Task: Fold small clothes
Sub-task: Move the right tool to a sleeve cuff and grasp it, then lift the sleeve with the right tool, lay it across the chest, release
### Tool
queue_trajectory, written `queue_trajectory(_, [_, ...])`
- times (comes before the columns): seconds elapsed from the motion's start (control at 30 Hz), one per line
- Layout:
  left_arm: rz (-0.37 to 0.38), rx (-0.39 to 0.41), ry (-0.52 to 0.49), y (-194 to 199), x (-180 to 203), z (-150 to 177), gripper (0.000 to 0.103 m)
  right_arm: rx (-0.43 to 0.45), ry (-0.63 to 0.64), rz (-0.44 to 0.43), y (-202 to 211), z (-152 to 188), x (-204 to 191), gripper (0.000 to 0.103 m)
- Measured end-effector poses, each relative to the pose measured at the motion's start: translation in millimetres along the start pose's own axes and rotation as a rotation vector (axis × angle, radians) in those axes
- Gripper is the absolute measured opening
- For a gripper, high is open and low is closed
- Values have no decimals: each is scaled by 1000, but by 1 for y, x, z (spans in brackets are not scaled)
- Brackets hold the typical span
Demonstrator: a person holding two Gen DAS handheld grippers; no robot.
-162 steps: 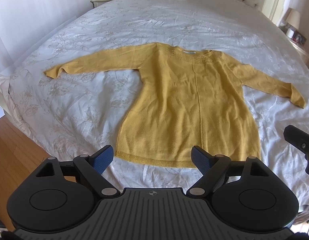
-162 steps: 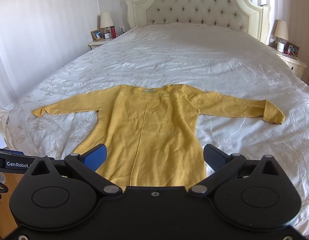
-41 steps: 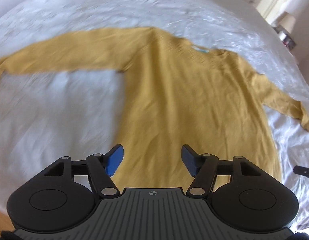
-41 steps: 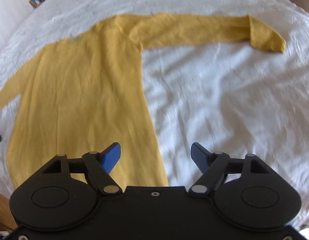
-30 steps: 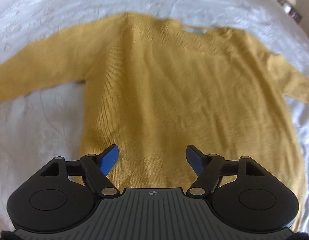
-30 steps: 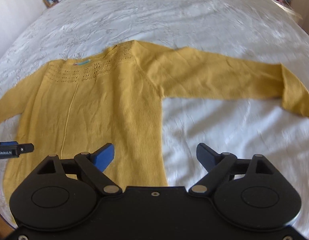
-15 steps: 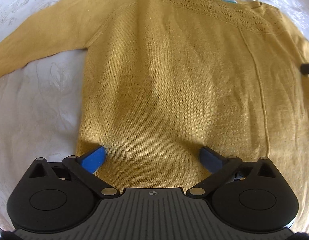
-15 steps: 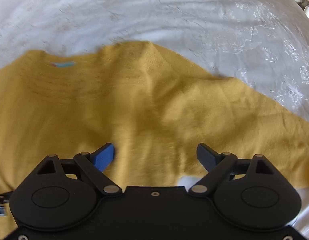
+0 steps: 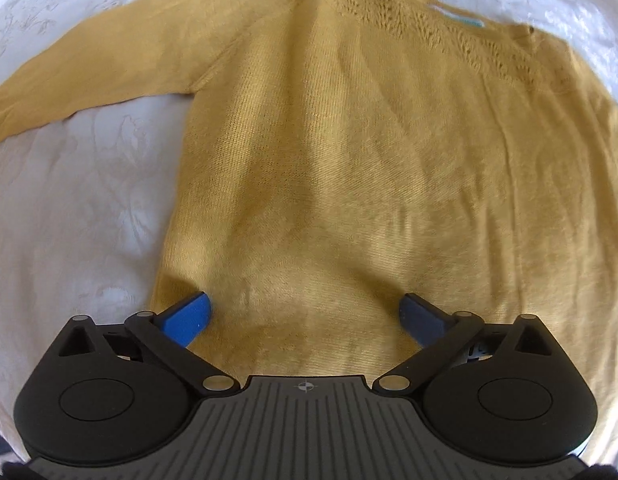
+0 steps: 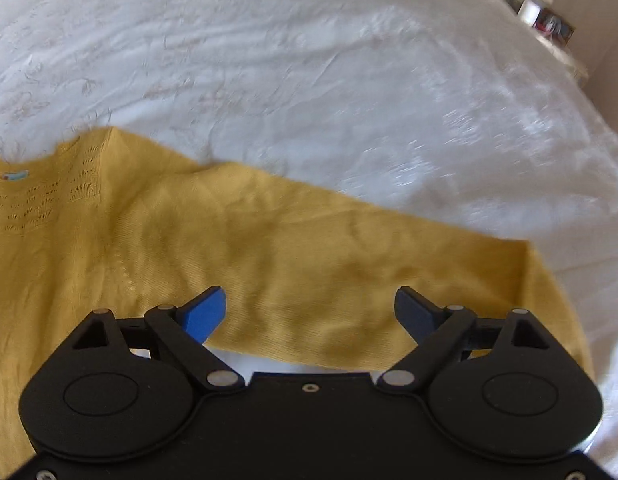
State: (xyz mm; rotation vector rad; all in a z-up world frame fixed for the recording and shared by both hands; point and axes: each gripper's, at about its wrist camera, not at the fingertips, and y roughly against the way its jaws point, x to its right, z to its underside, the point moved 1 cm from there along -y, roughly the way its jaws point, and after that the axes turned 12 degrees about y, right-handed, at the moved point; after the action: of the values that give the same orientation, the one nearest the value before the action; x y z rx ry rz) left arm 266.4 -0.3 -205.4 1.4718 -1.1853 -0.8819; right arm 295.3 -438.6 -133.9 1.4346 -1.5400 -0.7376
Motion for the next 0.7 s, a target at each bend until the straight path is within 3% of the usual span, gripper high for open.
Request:
queue_trajectory(0.07, [23,-3,17,11,3,1,103,2,27,45,12,15,11,90])
queue_trajectory(0.2, [62,12,9,32,17,12,103,-35,139,149,16,41,22,73])
queue_trajectory(0.37, [98,19,-17,54,40,30,103,-58,252,188,5,65,22,66])
queue_trajectory(0.6, [107,15,-22,70,51,56,103,-60,283,213,-18,68,41,57])
queue_trajectory(0.67, [105,21,-21,75,53,62,103,-69,246,187,-21,65,56,31])
queue_trajectory(0.7, [103,24,-19,78,53,64,103,-60,191,145,-18,63,67,9])
